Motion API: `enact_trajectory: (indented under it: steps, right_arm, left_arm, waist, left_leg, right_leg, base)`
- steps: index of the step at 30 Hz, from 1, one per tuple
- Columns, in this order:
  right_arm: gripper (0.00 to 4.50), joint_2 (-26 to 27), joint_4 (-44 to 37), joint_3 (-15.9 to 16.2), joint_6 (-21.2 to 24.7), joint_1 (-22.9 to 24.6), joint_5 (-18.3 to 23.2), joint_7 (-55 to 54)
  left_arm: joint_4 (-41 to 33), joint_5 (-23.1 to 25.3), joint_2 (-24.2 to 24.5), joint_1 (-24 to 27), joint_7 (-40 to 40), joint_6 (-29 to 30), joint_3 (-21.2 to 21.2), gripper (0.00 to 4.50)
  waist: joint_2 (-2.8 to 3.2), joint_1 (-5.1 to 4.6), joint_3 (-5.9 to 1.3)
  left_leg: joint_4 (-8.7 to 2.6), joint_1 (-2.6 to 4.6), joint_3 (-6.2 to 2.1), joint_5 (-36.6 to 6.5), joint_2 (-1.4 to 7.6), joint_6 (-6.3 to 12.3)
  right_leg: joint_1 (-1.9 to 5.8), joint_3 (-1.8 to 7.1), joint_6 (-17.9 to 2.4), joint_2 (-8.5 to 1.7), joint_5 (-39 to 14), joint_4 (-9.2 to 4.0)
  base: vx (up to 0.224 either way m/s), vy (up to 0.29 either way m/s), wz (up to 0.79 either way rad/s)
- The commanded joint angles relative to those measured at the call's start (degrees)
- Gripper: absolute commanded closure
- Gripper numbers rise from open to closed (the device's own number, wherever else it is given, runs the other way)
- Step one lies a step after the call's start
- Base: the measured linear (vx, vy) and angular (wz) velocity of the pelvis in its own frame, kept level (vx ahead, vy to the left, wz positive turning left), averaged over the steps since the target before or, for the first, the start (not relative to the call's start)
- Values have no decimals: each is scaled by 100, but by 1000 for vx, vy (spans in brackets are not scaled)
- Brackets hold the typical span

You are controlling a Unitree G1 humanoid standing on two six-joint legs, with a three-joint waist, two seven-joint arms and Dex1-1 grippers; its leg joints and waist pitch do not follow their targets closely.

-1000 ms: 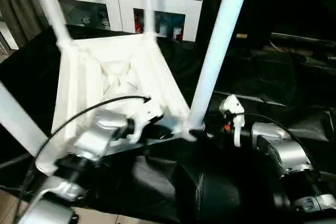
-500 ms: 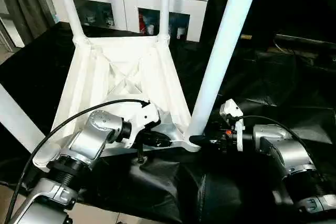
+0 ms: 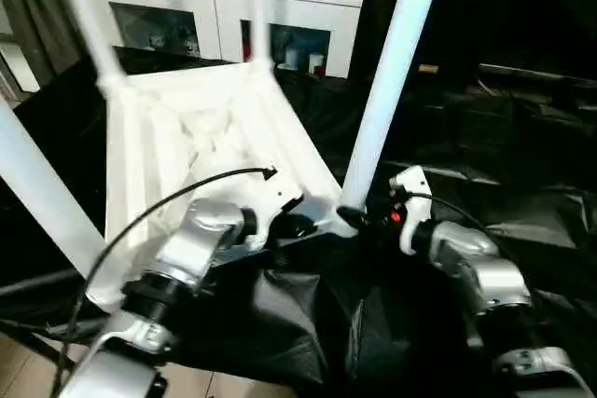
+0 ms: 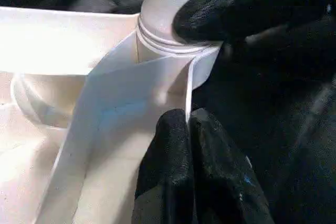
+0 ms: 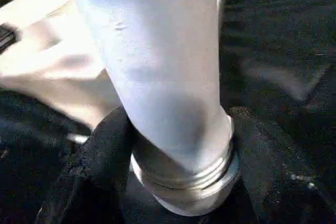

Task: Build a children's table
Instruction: Rotate leg to tighten

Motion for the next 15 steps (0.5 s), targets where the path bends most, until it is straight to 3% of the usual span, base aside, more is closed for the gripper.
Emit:
enact_trajectory:
  steps: [1, 3, 4, 7, 9, 12, 15]
  right_arm:
    - [194, 536, 300, 625, 167, -2, -308, -138]
    - [194, 638, 283, 698, 135, -8, -324, -97]
    - [125, 658, 263, 722, 122, -1, -300, -33]
    - [118, 605, 140, 694, 224, 33, -107, 280]
    - [88, 454, -16, 714, 274, 72, -50, 542]
    - [75, 124, -345, 918, 315, 163, -18, 1114]
    - [75, -241, -658, 995, 370, 221, 118, 1711]
  left_arm:
    - [167, 13, -540, -172, 315, -20, -274, 450]
    - [207, 49, -579, -195, 295, -94, -315, 450]
    - [230, 56, -590, -205, 283, -126, -323, 450]
    - [197, 51, -521, -170, 154, -153, -329, 450]
    - [116, 35, -390, -104, -66, -202, -368, 450]
    - [-13, 0, -164, 6, -492, -302, -452, 450]
    - [-118, -17, 70, 100, -824, -269, -479, 450]
  waist:
    - [-24, -27, -224]
    - [18, -29, -222]
    - [5, -32, -229]
    - [8, -34, -234]
    - [-2, -29, -240]
    - [7, -9, -270]
    - [-10, 19, -311]
  left_leg:
    - [-444, 66, -89, -2289, 54, -179]
    - [-454, 59, -99, -2324, 60, -175]
    - [-453, 54, -94, -2308, 62, -126]
    - [-455, 43, -89, -2275, 65, -107]
    - [-463, 28, -88, -2180, 74, -76]
    - [-438, 15, -67, -1892, 84, 19]
    - [-384, 8, -34, -1258, 76, 229]
  right_leg:
    - [73, 72, -699, -154, -2583, -602]
    - [79, 71, -682, -159, -2588, -613]
    - [80, 75, -694, -152, -2454, -611]
    - [83, 75, -740, -148, -2319, -598]
    - [107, 78, -815, -141, -2038, -574]
    - [147, 89, -976, -140, -1387, -512]
    - [224, 80, -1261, -131, -354, -407]
  base:
    - [0, 0, 0]
    - [0, 0, 0]
    - [0, 0, 0]
    - [0, 0, 0]
    - [0, 0, 0]
    - [0, 0, 0]
    - [53, -8, 3]
